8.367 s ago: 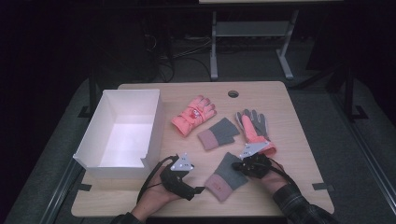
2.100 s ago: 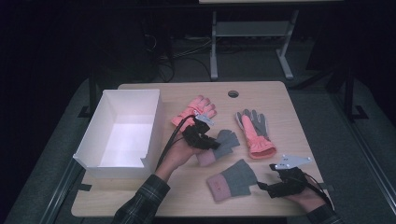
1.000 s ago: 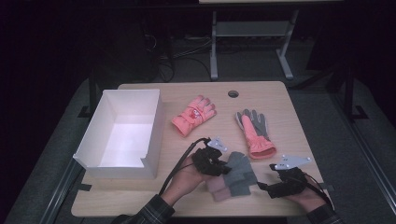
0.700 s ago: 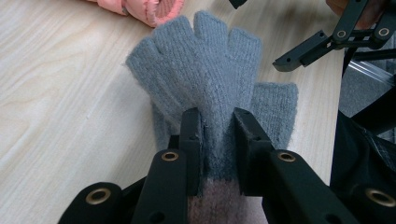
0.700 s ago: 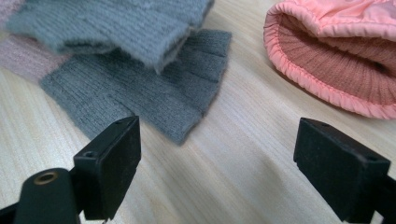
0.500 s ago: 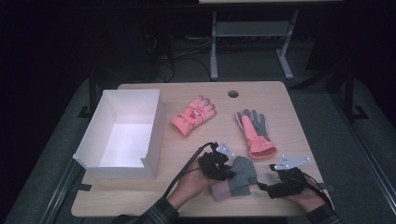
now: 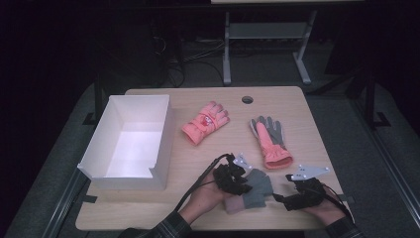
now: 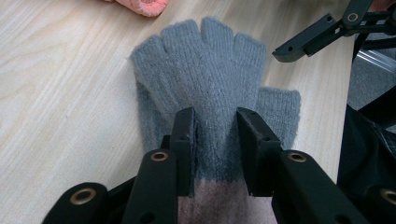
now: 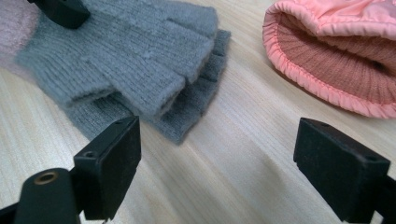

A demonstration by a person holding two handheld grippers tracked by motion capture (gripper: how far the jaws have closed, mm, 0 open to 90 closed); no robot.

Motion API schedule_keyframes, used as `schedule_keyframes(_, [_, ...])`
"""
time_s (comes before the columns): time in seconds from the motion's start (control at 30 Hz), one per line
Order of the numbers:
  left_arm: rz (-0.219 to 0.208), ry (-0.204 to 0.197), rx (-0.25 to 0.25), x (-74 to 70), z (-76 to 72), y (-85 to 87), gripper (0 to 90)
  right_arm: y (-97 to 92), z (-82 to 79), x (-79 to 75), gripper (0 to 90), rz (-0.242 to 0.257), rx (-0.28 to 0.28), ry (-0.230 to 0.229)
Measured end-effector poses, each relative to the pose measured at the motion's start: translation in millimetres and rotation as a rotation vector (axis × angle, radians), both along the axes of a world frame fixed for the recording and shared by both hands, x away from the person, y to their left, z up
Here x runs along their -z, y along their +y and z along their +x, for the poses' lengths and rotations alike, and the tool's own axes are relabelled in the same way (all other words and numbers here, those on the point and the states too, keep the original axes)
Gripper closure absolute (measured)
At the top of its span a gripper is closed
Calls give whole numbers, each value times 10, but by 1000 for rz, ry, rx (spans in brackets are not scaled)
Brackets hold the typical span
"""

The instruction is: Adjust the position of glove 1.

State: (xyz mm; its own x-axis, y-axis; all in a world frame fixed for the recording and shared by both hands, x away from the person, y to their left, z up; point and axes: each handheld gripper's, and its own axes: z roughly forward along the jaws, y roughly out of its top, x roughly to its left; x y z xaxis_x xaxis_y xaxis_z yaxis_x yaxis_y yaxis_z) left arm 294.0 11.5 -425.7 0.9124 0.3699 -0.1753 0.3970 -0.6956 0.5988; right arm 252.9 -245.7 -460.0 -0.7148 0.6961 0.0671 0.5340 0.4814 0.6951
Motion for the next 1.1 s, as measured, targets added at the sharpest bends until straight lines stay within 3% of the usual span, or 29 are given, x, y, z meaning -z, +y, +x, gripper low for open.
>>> schedule_keyframes(0.23, [-11, -14, 4, -28, 6, 24, 561, -1, -1, -1, 146, 1, 0, -1])
schedule_keyframes(0.43, [-26, -12, 11, -55, 49, 74, 376, 0, 0, -1, 146, 1, 0, 0])
schedule_keyframes(0.63, [16, -12, 41, 84, 74, 30, 230, 1, -2, -3, 146, -1, -2, 0])
schedule_keyframes(0.8, [57, 1, 65, 218, 74, -17, 178, -3, -3, -4, 146, 0, -4, 0])
schedule_keyframes(1.1, [67, 10, 67, 279, 81, -15, 175, -3, -1, -3, 147, -2, -7, -5])
